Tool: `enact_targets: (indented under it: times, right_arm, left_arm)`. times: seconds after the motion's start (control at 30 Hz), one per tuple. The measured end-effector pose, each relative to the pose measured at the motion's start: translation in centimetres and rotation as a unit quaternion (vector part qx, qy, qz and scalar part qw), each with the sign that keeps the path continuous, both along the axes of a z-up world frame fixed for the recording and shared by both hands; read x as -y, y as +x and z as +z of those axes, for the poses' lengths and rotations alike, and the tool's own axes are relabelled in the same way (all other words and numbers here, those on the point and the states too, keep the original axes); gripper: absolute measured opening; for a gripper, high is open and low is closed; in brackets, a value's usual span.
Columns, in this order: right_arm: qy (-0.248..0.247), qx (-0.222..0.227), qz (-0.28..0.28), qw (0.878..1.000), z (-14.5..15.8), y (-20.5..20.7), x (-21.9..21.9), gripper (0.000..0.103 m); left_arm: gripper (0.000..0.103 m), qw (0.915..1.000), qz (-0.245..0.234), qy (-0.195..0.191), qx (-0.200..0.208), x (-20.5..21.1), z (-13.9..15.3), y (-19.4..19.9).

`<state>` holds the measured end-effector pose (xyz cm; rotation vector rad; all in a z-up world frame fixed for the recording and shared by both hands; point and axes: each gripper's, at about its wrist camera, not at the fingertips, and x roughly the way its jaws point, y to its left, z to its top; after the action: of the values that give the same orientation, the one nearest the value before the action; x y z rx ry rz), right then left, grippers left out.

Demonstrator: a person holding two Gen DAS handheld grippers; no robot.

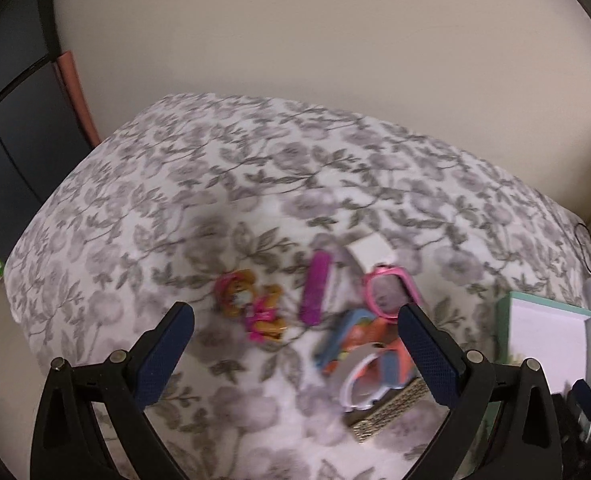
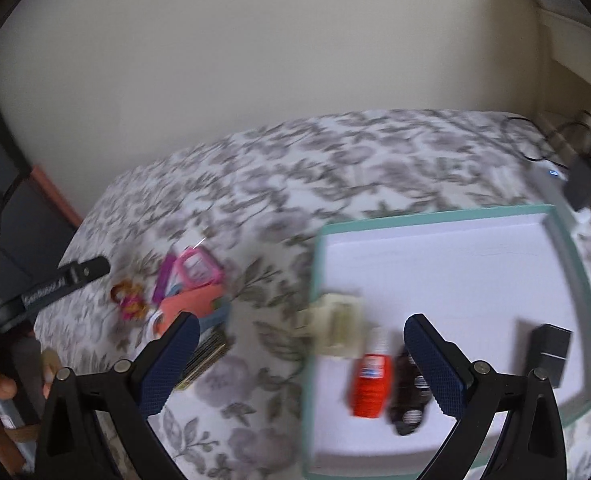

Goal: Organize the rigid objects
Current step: 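Move both tools away from the tray toward the remaining objects on the bed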

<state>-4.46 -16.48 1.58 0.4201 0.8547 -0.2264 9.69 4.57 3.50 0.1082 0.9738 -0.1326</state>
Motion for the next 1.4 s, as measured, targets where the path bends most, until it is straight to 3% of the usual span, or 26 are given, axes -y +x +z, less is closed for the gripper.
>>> enact_targets:
  times: [0.4,0.63,0.93,1.4]
  right_arm:
    - [-0.025,-0.061,0.119,0.991,-4.0,4.4,-6.7,0.103]
    - [-0.05,-0.099,0.186,0.976,-6.7,5.6,-9.6,0.103]
    - [-0.058,-0.127,0.2,0.97,-9.0,6.7,-10.3,0.103]
    - [-0.077,-0.126,0.213,0.966,-9.9,9.0,-11.5,0.103]
  left_arm:
    - [0.101,0.995,0.034,-0.01,-0.093,-3.3,-4.3,2.2]
    - [0.101,0.9907,0.044,-0.015,-0.128,-3.9,-6.2,2.7]
    - [0.101,0.9865,0.057,-0.016,-0.153,-4.7,-7.5,3.1]
    - [0.101,0.9811,0.085,-0.055,-0.165,-7.4,-8.0,5.4]
